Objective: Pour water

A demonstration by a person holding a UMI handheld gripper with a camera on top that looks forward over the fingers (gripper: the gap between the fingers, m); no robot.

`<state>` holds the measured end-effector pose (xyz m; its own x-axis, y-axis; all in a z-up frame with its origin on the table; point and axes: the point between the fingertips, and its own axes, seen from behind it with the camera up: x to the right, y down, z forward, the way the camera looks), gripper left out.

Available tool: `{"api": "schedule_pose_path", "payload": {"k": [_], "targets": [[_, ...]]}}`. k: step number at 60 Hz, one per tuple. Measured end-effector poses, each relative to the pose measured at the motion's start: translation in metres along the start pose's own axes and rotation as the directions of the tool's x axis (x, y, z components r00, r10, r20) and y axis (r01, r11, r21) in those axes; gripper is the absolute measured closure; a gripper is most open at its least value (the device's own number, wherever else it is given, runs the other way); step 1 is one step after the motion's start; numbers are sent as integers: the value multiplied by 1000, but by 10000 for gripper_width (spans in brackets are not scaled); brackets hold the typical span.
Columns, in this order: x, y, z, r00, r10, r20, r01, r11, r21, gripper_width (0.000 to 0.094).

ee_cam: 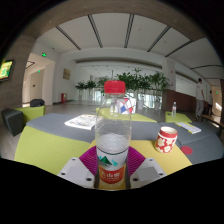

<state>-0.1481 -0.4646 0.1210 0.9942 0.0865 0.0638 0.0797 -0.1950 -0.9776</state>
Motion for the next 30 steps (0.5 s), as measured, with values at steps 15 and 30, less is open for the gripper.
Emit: {"api": "schedule_pose_path", "payload": {"k": [15, 30], "targets": [[-13, -106, -18, 955, 222, 194, -250, 959, 133, 589], [8, -226, -10, 493, 694, 525, -806, 592, -26, 593]]}}
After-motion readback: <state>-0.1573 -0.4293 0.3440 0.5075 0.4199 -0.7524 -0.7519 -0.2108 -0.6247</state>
